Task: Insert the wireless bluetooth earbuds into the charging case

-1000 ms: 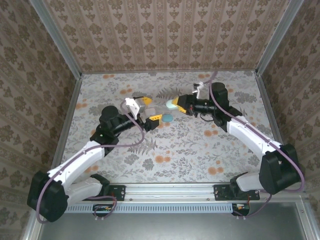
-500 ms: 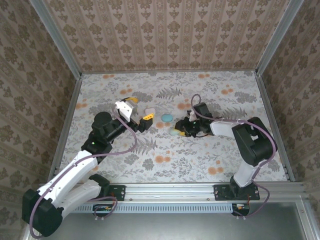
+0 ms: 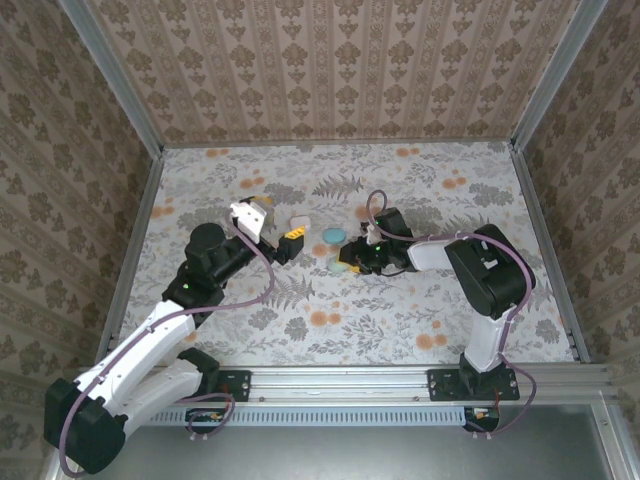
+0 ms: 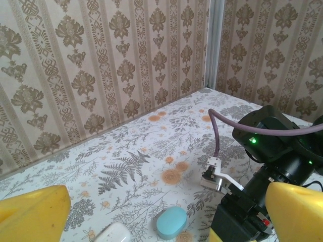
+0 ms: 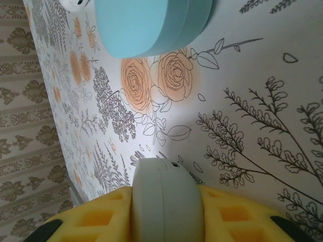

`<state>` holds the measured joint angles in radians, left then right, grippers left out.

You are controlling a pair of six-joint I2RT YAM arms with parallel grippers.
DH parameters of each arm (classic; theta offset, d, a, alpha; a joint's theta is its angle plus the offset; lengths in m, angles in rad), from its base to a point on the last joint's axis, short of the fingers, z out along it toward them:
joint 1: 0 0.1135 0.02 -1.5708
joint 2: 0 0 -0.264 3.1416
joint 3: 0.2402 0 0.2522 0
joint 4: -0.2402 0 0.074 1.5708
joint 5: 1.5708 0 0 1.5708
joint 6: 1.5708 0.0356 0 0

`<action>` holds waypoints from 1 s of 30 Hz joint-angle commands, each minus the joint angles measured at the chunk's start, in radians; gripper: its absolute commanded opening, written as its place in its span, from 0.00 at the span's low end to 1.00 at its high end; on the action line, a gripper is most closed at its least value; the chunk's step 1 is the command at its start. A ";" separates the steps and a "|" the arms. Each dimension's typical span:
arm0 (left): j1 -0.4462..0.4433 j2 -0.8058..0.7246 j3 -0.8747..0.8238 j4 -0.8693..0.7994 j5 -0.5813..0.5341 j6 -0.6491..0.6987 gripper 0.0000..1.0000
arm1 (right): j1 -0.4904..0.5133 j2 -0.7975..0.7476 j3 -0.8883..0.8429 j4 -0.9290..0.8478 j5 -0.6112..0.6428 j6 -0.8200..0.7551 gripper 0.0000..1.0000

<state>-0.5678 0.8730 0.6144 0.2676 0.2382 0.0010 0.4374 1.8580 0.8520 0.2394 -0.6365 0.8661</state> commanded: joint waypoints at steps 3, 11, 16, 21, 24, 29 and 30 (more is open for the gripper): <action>0.008 -0.018 0.008 -0.023 -0.021 0.017 1.00 | -0.001 -0.061 -0.023 -0.225 0.174 -0.102 0.53; 0.032 -0.022 0.000 -0.083 -0.122 0.032 1.00 | -0.049 -0.348 0.022 -0.552 0.518 -0.246 0.81; 0.104 -0.003 -0.029 -0.144 -0.311 0.013 1.00 | -0.078 -0.599 -0.003 -0.535 0.928 -0.491 0.88; 0.265 0.053 -0.098 -0.149 -0.505 -0.053 1.00 | -0.174 -0.641 -0.165 -0.225 1.146 -0.754 1.00; 0.346 0.105 -0.118 -0.140 -0.543 -0.045 1.00 | -0.283 -0.565 -0.227 -0.071 1.024 -0.776 1.00; 0.419 0.191 -0.171 -0.026 -0.528 -0.013 1.00 | -0.377 -0.435 -0.336 0.303 0.698 -0.856 1.00; 0.430 0.216 -0.186 0.016 -0.518 -0.019 1.00 | -0.386 -0.431 -0.321 0.281 0.662 -0.869 1.00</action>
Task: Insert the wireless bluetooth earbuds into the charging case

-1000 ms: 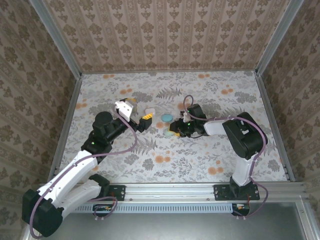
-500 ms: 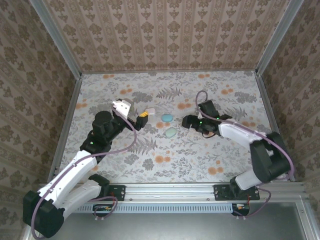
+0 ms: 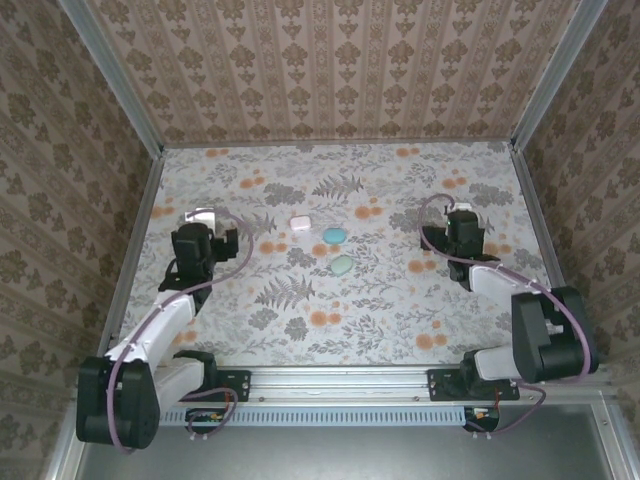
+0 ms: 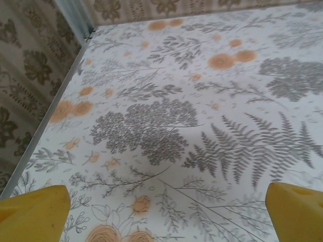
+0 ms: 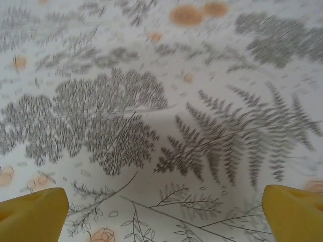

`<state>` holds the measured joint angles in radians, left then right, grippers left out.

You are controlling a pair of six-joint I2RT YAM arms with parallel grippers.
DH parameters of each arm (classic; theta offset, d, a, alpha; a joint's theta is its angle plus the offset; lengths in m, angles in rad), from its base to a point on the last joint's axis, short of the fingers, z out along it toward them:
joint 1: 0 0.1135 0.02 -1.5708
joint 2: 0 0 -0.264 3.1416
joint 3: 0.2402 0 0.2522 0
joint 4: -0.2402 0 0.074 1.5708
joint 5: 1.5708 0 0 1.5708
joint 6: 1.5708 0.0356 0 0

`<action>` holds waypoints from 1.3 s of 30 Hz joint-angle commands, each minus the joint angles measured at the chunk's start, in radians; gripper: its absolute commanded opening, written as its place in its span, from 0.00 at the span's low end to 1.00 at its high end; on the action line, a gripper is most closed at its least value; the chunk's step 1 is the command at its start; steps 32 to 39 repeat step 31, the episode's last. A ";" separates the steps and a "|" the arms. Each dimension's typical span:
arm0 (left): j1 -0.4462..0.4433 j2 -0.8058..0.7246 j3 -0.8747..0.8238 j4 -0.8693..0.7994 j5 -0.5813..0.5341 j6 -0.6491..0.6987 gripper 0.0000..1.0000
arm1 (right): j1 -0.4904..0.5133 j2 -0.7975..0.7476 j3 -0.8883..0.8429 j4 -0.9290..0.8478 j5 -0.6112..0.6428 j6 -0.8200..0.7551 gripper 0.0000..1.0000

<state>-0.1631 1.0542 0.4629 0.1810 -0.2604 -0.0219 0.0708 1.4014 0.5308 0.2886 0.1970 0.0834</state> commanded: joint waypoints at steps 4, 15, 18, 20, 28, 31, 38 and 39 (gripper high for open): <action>0.055 0.151 -0.094 0.321 0.049 0.005 1.00 | -0.049 0.058 -0.069 0.400 -0.285 -0.116 1.00; 0.109 0.414 -0.110 0.697 0.276 0.132 1.00 | -0.054 0.129 -0.132 0.580 -0.101 -0.042 1.00; 0.111 0.475 -0.090 0.721 0.204 0.096 1.00 | -0.051 0.127 -0.130 0.577 -0.090 -0.040 1.00; 0.141 0.486 -0.068 0.704 0.187 0.061 1.00 | -0.051 0.127 -0.130 0.577 -0.092 -0.041 1.00; 0.133 0.479 -0.067 0.684 0.155 0.055 1.00 | -0.040 0.131 -0.124 0.569 -0.093 -0.053 1.00; 0.132 0.479 -0.066 0.684 0.152 0.057 1.00 | -0.041 0.128 -0.128 0.573 -0.093 -0.053 1.00; 0.132 0.479 -0.066 0.684 0.152 0.057 1.00 | -0.041 0.128 -0.128 0.573 -0.093 -0.053 1.00; 0.132 0.479 -0.066 0.684 0.152 0.057 1.00 | -0.041 0.128 -0.128 0.573 -0.093 -0.053 1.00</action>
